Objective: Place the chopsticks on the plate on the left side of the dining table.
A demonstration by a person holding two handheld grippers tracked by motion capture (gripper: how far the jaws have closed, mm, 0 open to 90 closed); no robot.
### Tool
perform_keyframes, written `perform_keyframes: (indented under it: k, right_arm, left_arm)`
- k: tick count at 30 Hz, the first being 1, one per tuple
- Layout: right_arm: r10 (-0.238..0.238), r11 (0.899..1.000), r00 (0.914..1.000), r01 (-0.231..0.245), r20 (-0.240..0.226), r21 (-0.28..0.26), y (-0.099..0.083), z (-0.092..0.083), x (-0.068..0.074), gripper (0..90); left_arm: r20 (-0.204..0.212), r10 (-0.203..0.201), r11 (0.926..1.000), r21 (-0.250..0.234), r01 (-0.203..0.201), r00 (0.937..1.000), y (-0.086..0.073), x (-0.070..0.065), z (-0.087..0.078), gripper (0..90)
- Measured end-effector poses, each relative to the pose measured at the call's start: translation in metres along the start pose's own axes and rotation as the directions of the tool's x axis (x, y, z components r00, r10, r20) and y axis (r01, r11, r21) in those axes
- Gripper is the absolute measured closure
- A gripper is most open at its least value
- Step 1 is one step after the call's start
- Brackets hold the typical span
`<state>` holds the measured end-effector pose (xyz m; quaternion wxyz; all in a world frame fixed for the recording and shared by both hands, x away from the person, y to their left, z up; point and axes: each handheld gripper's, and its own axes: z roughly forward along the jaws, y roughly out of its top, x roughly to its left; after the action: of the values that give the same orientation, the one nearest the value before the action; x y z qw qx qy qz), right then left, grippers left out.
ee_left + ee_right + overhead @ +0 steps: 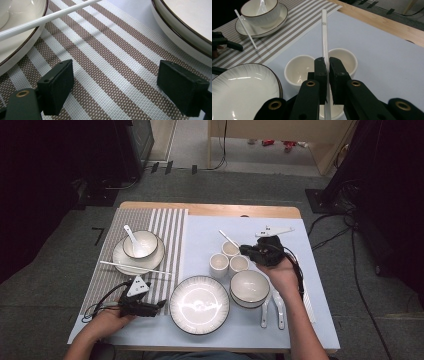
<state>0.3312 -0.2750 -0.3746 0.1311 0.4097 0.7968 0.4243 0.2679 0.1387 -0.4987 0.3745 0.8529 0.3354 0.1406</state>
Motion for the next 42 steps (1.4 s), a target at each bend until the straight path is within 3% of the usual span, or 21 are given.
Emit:
perform_keyframes:
  k: [42]
  right_arm:
    - [-0.078,0.997,0.9939,0.078,-0.078,0.002,0.025,0.026,0.023,85.4]
  left_arm:
    - [-0.002,0.001,1.0000,-0.001,-0.001,1.0000,0.000,0.000,0.000,14.6]
